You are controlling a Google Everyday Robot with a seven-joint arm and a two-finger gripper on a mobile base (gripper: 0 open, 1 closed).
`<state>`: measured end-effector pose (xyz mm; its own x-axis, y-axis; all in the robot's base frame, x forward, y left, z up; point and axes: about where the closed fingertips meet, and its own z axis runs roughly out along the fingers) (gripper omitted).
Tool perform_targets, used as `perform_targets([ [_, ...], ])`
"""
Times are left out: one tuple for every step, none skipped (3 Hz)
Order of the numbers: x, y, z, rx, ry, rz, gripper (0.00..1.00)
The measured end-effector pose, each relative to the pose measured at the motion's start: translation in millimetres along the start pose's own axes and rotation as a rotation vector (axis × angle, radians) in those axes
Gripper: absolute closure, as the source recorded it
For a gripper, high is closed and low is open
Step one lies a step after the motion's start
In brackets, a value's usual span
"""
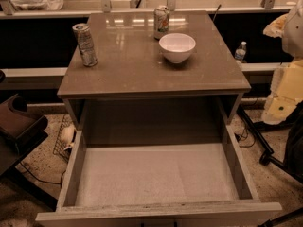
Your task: Place redbull can into top drawer
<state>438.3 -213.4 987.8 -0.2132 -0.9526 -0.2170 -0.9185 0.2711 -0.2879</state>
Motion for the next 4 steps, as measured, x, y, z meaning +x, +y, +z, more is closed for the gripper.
perform_targets([
  [0, 0, 0, 0.0, 0.0, 0.0, 0.0],
  [-5, -1, 2, 0.003, -0.017, -0.001, 0.0],
  [-34, -9, 18, 0.019, -0.134, -0.025, 0.0],
  [-94, -19, 56, 0.0, -0.367, -0.047, 0.0],
])
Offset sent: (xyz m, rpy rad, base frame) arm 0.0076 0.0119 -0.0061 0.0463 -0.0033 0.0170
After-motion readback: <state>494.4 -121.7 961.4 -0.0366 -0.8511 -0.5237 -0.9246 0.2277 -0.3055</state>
